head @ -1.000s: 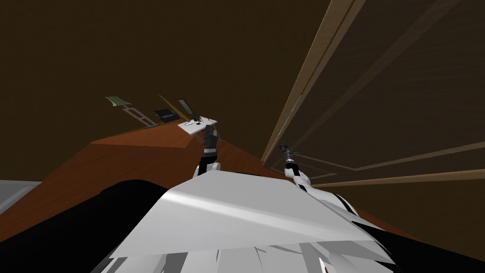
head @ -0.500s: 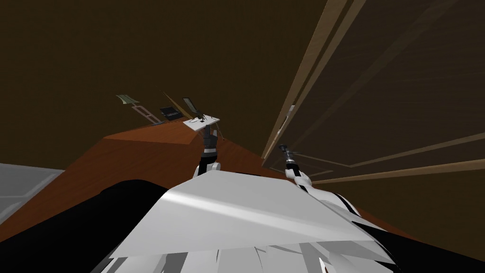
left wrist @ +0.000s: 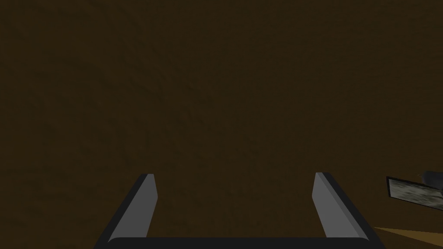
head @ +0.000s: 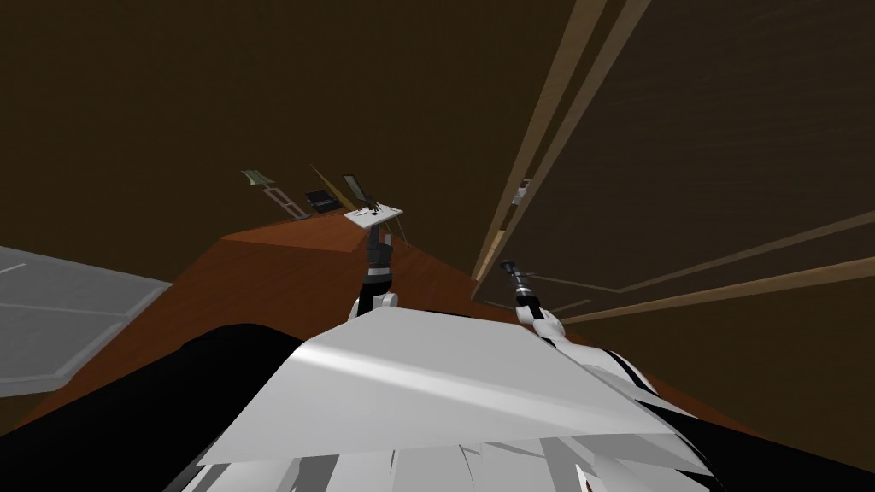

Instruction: Pull the door open

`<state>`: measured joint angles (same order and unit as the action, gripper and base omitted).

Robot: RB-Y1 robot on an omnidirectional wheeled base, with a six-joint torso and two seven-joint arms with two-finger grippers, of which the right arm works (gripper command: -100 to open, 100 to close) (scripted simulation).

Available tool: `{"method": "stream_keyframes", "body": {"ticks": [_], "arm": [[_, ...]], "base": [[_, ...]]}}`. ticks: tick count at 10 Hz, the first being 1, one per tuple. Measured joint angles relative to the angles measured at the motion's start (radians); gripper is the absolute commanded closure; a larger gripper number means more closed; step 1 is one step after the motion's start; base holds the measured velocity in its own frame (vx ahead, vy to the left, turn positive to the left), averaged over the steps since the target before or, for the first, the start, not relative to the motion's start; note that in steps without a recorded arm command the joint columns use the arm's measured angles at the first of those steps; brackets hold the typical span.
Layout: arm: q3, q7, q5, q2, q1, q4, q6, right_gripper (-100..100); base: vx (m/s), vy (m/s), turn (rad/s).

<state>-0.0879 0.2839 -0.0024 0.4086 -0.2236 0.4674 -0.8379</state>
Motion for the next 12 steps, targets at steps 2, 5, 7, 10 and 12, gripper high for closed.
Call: {"method": "stream_keyframes", "body": {"ticks": [2,5,7,10,12], "arm": [[0.014,0.015,0.009,0.001,0.009,-0.001,-0.007,100],[0.044,0.054,0.030,0.023,0.018,0.001,-0.041,100],[0.068,0.082,0.047,0.035,0.030,0.003,-0.066,100],[0.101,0.123,0.071,0.056,0.057,0.026,-0.096,100],[0.109,0.133,0.076,0.061,0.063,0.012,-0.115,100]], "base": [[-0.122,-0.040,0.048],[-0.235,-0.077,0.092],[-0.211,-0.092,0.080],[-0.180,-0.067,0.055],[-0.187,-0.092,0.144]]}}
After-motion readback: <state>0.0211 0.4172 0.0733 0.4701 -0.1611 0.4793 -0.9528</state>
